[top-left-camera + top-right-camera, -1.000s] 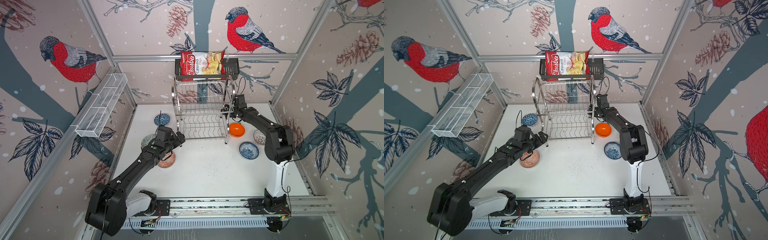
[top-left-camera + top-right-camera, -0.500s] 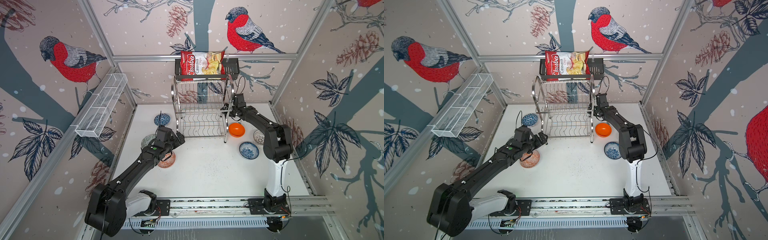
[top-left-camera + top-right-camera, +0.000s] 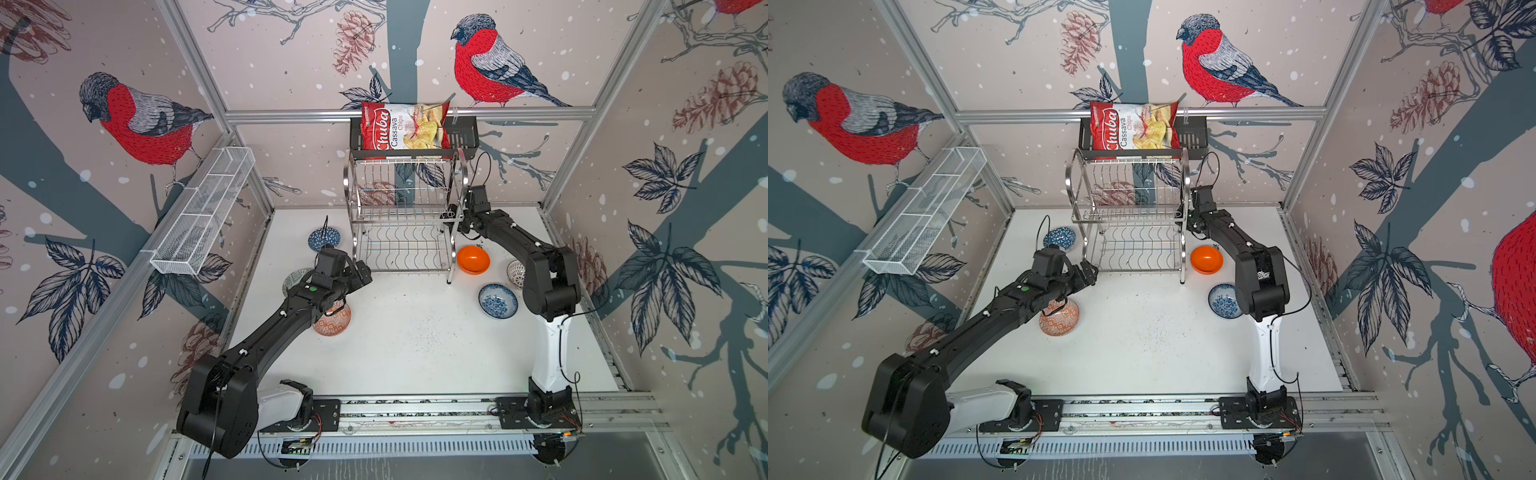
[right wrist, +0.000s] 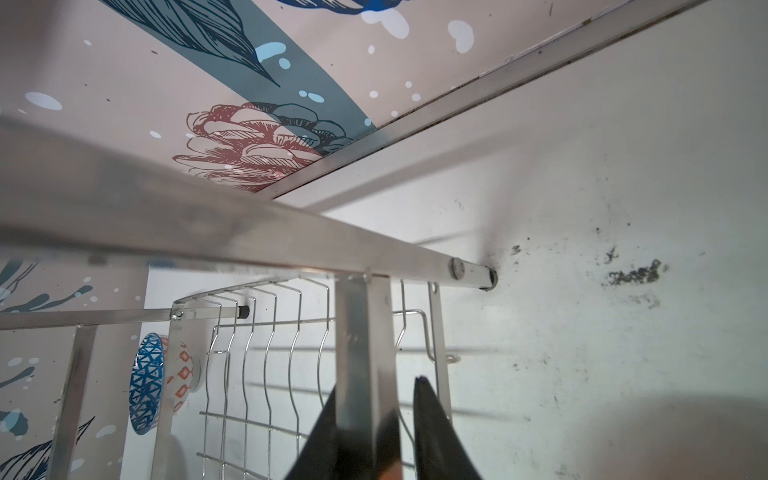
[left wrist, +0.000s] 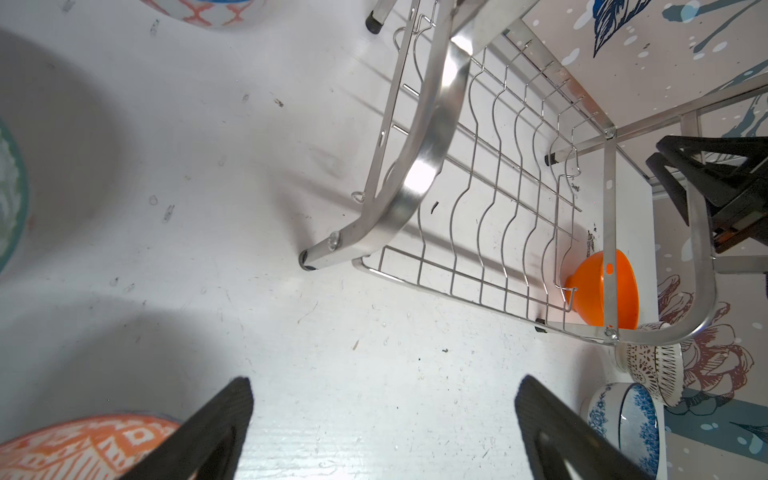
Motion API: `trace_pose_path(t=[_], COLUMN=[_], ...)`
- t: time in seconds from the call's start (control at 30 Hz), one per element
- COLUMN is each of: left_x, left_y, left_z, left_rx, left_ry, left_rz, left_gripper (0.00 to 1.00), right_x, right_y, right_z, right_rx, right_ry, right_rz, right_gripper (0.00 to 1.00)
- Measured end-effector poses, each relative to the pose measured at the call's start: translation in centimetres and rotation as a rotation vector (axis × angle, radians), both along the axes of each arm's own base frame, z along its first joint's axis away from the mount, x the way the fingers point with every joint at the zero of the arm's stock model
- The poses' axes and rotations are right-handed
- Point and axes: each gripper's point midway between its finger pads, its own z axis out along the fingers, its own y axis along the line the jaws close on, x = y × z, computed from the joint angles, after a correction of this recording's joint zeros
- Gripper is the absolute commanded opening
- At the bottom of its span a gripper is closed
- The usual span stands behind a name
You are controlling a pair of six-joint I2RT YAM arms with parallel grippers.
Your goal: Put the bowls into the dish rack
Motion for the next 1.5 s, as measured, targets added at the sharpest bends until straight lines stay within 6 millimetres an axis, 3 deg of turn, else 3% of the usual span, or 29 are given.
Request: trace_pose_path(t=[0.27,0.47,0.6,0.83,1.1,1.27,1.5], left_x=[0.5,0.5,0.2,0.3,0.1,-0.1,-1.5], left_y=[0.3,0.7,1.3,0.7,0.3,0.5,1.6], left_z=[0.3,1.0,1.3,0.9,0.0,-0.9,-2.2], left_rx=[0.036,0.056,0.058,0.039,0.033,0.061,0.166], left_ry=[-0.018,-0.067,-0.108,-0.102,-0.071,-0.006,0.141], left_rz=[-0.005,-0.005,0.018,-0.004,-0.02,-0.022,-0.03], left_gripper=[0.99,0.99,0.99,0.99,0.99,0.98,0.97], right_x=[-0.3,-0.7,-1.6,-3.3,-6.3,-9.0,-13.1], right_y=[-1.0,-2.0,-2.6,-4.1,-7.3,-8.6,-9.7], right_z=[-0.1,1.3,2.0,2.6,2.2,1.5,0.7], right_rx=[-0.014,-0.015,-0.019,-0.042,-0.06,-0.077,-0.092], right_ry=[0.032,0.028,0.027,0.029,0.055,0.067,0.068], right_rz=[-0.017,-0.032,-0.038,-0.047,-0.083,-0.087,-0.082], right_gripper=[0.47,0.51,0.53,0.61,0.78,0.99,1.0])
